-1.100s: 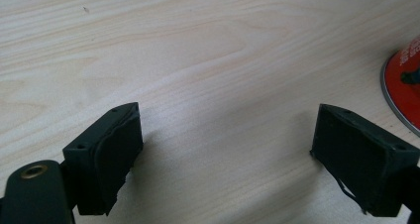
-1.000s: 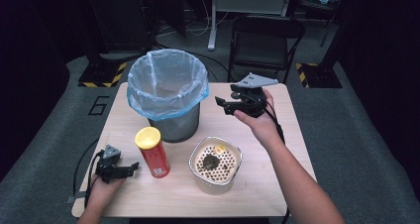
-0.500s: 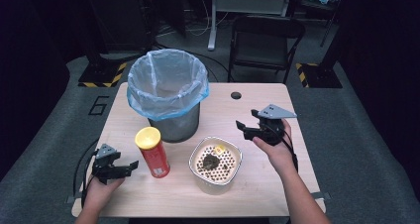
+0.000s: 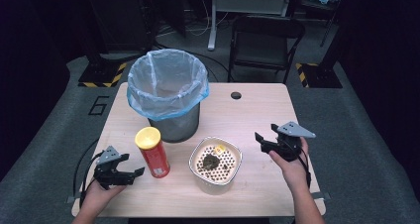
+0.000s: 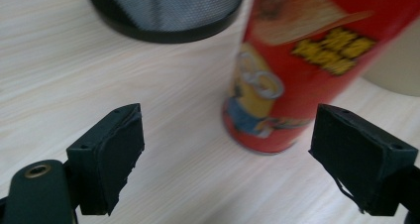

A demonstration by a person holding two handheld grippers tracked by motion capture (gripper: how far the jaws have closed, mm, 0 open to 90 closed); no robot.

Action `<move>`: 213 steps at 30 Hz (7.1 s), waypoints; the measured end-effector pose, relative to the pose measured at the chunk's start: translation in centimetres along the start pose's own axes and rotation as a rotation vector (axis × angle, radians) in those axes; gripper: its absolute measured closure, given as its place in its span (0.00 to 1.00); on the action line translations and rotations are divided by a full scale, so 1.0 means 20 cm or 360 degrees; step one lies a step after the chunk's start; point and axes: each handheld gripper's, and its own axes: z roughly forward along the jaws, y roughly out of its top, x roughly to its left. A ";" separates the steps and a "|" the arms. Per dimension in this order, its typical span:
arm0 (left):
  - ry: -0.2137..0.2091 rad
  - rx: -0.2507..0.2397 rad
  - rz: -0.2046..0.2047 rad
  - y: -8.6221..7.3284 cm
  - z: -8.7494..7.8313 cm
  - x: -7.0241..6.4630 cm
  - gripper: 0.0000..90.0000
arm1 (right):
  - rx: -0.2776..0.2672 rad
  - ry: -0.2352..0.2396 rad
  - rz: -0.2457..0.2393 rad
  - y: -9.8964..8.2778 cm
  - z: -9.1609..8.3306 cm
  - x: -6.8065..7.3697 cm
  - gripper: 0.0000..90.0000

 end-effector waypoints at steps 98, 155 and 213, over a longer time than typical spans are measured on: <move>-0.0149 -0.0107 0.0181 0.86 -0.34 -0.30 0.26 | 0.0415 -0.0144 0.0079 -0.47 0.11 -0.17 0.30; 0.0154 -0.0108 -0.0073 1.60 -0.12 -0.05 0.26 | 0.0496 -0.0145 -0.0031 -0.49 0.16 -0.16 0.30; 0.0358 0.0008 -0.0274 1.45 0.04 0.21 0.25 | 0.0533 -0.0115 -0.0102 -0.50 0.18 -0.14 0.30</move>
